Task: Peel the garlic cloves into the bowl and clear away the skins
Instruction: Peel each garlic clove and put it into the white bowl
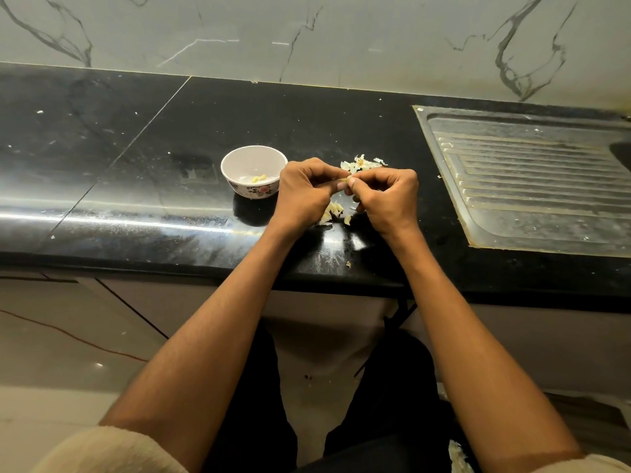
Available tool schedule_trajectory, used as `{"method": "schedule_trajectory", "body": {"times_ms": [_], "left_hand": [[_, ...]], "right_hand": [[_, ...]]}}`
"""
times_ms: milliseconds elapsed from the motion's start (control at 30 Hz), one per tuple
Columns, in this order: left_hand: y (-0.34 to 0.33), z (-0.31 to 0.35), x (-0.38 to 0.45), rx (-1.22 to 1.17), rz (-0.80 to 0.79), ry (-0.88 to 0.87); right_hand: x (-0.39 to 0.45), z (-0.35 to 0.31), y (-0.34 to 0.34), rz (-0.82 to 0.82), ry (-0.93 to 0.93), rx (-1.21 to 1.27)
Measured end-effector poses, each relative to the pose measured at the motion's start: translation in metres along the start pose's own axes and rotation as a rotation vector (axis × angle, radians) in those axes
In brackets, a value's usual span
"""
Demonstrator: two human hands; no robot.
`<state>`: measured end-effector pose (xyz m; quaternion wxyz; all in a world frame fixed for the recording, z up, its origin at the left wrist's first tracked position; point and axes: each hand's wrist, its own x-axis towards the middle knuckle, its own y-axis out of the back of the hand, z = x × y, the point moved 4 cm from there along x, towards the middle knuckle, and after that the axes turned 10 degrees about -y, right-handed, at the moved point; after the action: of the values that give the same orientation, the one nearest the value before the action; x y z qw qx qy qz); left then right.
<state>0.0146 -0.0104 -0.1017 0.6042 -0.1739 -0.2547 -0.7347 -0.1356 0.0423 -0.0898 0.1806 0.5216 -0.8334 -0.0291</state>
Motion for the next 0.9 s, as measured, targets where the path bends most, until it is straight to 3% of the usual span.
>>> {"method": "schedule_trajectory", "body": {"times_ms": [900], "left_hand": [[0.002,0.0075,-0.0011,0.116,0.002,-0.023]], "right_hand": [[0.0028,0.0065,0.0006,-0.12,-0.101,0.082]]}}
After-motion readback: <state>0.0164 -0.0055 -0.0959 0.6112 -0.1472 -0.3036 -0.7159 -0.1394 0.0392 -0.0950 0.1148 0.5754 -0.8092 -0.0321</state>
